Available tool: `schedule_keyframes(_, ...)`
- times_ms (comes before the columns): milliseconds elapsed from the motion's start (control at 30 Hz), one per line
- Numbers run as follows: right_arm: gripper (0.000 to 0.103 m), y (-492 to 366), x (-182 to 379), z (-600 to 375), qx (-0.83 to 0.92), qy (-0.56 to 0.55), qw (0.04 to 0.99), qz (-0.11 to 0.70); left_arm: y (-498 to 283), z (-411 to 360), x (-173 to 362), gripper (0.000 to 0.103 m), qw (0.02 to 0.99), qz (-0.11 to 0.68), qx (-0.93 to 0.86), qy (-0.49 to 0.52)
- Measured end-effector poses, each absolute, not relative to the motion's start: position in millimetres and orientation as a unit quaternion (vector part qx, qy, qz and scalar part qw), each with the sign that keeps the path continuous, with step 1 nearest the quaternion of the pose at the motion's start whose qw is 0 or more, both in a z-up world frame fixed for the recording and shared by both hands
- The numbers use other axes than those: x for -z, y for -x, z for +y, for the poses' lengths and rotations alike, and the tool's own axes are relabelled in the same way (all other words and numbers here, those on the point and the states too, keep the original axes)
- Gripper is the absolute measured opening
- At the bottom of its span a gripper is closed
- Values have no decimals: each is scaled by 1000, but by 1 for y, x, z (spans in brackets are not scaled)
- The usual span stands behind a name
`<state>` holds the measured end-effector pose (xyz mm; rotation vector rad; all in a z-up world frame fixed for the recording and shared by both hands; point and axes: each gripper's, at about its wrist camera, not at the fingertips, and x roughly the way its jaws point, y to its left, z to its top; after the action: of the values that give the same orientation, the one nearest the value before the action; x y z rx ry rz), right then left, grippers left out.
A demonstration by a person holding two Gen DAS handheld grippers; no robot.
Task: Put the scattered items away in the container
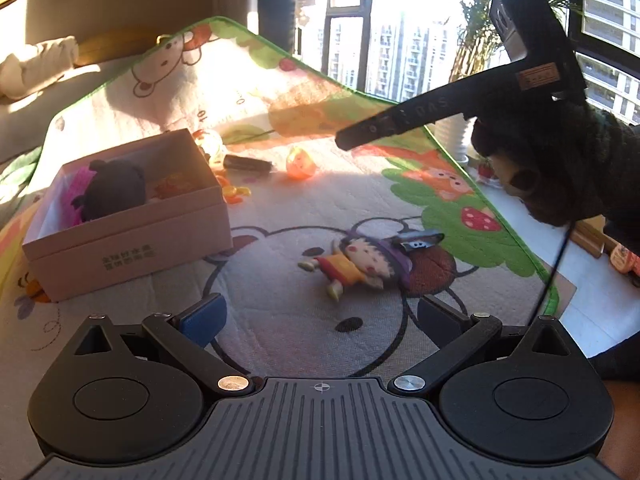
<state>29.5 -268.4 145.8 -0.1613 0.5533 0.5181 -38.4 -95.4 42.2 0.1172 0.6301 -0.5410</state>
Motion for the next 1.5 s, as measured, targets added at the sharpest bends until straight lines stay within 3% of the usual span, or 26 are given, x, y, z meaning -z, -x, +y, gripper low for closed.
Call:
schedule_keyframes(67, 51, -46, -137, -268, -220, 113, 937, 245, 34, -98, -38, 103, 911, 314, 261, -54)
schedule_keyframes(133, 66, -69, -126, -267, -205, 122, 938, 251, 30, -99, -34, 103, 909, 321, 262, -52)
schedule_keyframes(400, 71, -162, -68, -261, -163, 58, 925, 339, 15, -101, -25, 103, 902, 343, 258, -48)
schedule_keyframes(467, 55, -164, -62, -259, -161, 65, 925, 338, 13, -101, -25, 103, 901, 346, 257, -50)
schedule_keyframes(567, 45, -151, -66, -265, -166, 63, 928, 326, 10, -102, -25, 103, 899, 348, 261, -46)
schedule_keyframes(600, 23, -143, -70, -270, -172, 61, 928, 324, 9, -103, -25, 103, 898, 350, 263, -42)
schedule_keyframes(633, 12, -134, -75, -276, -176, 54, 927, 327, 7, -104, -24, 103, 897, 351, 266, -39)
schedule_keyframes(967, 13, -17, -85, -342, -175, 24, 927, 332, -21, -144, -12, 103, 883, 359, 298, -49)
schedule_keyframes(1000, 16, -6, -83, -347, -167, 23, 929, 330, -22, -148, -10, 103, 884, 359, 295, -53)
schedule_keyframes(1100, 46, 21, -78, -357, -162, 3, 930, 329, -29, -157, -4, 103, 882, 361, 296, -64)
schedule_keyframes(1133, 50, 28, -76, -360, -175, -13, 927, 332, -31, -159, -3, 103, 880, 364, 297, -66)
schedule_keyframes(1267, 50, 45, -67, -354, -187, 4, 923, 337, -33, -164, -3, 103, 871, 369, 318, -69)
schedule_keyframes(1500, 62, 28, -60, -359, -129, 12, 935, 330, -3, -180, -8, 103, 820, 391, 416, -40)
